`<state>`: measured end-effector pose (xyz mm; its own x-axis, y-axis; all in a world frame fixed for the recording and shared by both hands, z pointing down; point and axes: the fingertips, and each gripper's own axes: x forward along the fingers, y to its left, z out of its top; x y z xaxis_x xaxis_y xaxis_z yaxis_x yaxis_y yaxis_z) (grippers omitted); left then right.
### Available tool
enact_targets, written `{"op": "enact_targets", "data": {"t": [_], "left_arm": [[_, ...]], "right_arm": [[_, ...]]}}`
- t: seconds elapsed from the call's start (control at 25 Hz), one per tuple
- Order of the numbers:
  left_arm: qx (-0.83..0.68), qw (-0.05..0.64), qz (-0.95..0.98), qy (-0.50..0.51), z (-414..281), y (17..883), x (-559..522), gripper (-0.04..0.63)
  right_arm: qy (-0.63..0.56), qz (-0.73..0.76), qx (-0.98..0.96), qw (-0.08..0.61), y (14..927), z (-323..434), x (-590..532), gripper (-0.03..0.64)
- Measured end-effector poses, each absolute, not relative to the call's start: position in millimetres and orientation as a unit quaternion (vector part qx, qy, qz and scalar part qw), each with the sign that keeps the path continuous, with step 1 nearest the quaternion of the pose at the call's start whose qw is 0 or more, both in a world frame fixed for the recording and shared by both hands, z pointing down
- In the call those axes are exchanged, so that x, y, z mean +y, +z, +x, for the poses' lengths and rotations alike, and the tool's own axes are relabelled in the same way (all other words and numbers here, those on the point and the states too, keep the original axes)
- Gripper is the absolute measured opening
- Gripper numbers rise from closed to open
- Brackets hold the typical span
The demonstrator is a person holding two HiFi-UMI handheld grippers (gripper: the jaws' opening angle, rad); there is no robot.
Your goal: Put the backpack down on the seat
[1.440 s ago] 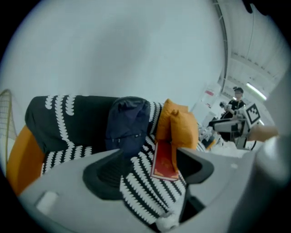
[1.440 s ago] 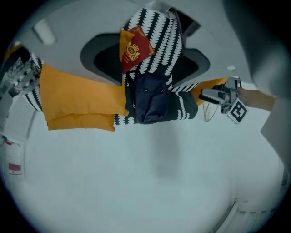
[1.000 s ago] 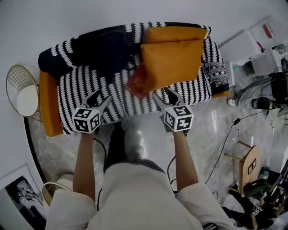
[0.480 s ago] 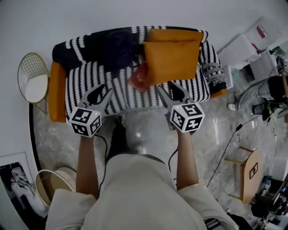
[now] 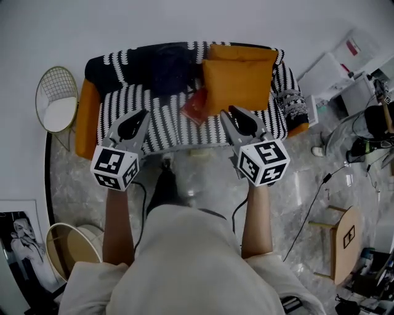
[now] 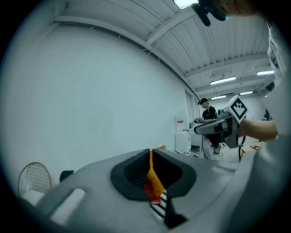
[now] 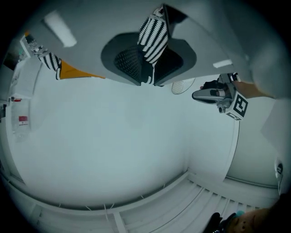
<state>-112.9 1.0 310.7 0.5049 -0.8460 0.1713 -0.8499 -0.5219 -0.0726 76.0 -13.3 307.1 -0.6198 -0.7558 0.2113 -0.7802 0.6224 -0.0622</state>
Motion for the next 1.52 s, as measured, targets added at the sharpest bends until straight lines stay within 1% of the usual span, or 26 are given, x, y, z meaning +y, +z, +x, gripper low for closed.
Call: {"op": "enact_targets", "data": {"t": [0.08, 0.28, 0.36, 0.64, 0.92, 1.52], "left_arm": [[-0.489, -0.006, 0.867, 0.094, -114.3, 299.6, 14.1, 0.005], [-0.487, -0.027, 0.869, 0.082, -117.8, 273.6, 37.2, 0.005], [-0.485, -0.033, 0.870, 0.079, -119.5, 267.9, 45.4, 0.005], [-0.468, -0.058, 0.879, 0.072, -119.6, 244.7, 68.9, 0.003], [-0.468, -0.065, 0.879, 0.067, -119.3, 233.3, 78.7, 0.003], [-0.465, -0.044, 0.881, 0.074, -113.2, 250.1, 84.2, 0.003]], "right_arm": [[0.062, 0.428, -0.899, 0.074, 294.6, 73.3, 1.0, 0.084], [0.032, 0.436, -0.897, 0.071, 267.1, 69.2, 26.5, 0.018], [0.020, 0.438, -0.895, 0.076, 262.5, 65.9, 34.9, 0.008], [0.019, 0.429, -0.901, 0.069, 255.3, 52.9, 54.7, 0.008], [0.012, 0.419, -0.905, 0.072, 249.3, 39.8, 65.8, 0.007], [0.023, 0.416, -0.906, 0.072, 257.5, 42.2, 76.9, 0.008]]}}
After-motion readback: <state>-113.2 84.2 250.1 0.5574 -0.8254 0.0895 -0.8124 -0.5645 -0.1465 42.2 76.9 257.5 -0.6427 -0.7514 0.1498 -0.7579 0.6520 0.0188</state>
